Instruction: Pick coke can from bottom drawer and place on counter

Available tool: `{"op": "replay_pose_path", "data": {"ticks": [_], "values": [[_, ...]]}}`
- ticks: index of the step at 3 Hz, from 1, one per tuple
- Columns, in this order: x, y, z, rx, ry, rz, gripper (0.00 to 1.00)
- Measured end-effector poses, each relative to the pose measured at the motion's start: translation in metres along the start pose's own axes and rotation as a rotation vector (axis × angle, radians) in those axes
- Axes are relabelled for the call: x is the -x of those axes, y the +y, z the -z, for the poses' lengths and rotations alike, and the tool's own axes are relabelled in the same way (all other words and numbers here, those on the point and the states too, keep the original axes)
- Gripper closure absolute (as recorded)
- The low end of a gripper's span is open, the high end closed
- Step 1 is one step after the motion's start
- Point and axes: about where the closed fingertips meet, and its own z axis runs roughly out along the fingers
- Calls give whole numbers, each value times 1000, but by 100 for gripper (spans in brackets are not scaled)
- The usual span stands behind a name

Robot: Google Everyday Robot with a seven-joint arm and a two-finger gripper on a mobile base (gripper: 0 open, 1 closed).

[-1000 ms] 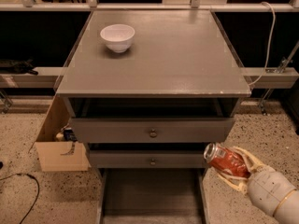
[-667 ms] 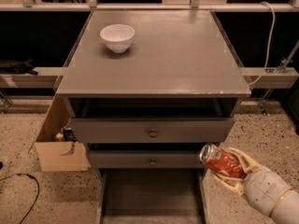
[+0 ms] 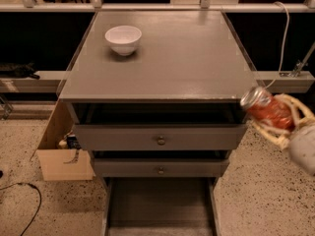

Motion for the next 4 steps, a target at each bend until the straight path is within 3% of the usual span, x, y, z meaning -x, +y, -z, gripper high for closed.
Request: {"op": "replay_pose_path", "data": {"ticks": [1,3,4], "values": [[28,-82,-14,-125,-4,59,100],[30,-102,-10,-171,8,74,100],[34,-144,-22,-274,9,112,100]]}}
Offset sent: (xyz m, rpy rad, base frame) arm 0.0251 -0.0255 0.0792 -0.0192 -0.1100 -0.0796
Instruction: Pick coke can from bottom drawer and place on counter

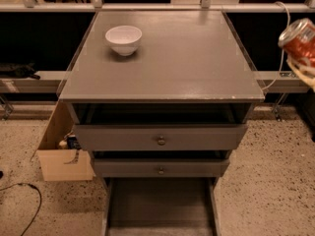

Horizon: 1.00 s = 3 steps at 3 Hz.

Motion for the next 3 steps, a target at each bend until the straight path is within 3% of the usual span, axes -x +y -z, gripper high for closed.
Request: {"op": "replay_pose_path", "data": {"ticks": [1,2,3], "values": [[6,-66,-59,-137,-1,55,100],[12,-75,-112,-140,4,81,100],[64,-23,-148,-43,-82,90,100]]}}
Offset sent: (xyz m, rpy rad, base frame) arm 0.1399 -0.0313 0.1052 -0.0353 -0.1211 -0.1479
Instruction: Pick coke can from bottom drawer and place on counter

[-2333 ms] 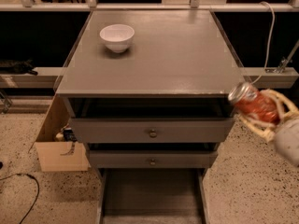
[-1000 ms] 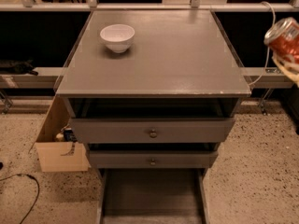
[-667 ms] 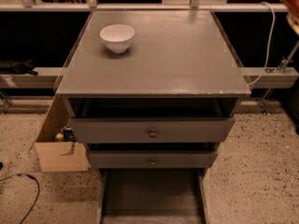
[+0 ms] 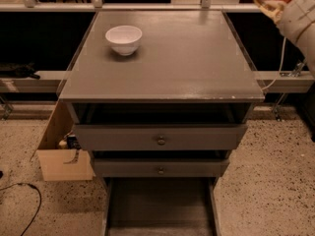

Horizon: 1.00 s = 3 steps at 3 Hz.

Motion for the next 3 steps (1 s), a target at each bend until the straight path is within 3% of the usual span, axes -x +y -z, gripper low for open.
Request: {"op": "replay_pose_path", "data": {"ticks": [2,3], "values": [[1,11,-14,14,1,-20,100],[49,52,-47,76,-89,-47,100]]}}
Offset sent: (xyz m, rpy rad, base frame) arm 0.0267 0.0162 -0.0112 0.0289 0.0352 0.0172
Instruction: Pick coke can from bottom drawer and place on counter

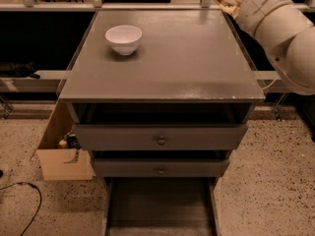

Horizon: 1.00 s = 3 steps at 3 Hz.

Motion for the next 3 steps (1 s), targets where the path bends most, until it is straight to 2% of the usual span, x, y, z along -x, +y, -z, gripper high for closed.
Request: {"op": "replay_pose_path", "data": {"ticks": [1,2,3], "values": [[33,41,-23,71,-60,-25,100],[36,42,-24,73,-65,-26,100],[40,33,-21,28,-71,-75,100]]}}
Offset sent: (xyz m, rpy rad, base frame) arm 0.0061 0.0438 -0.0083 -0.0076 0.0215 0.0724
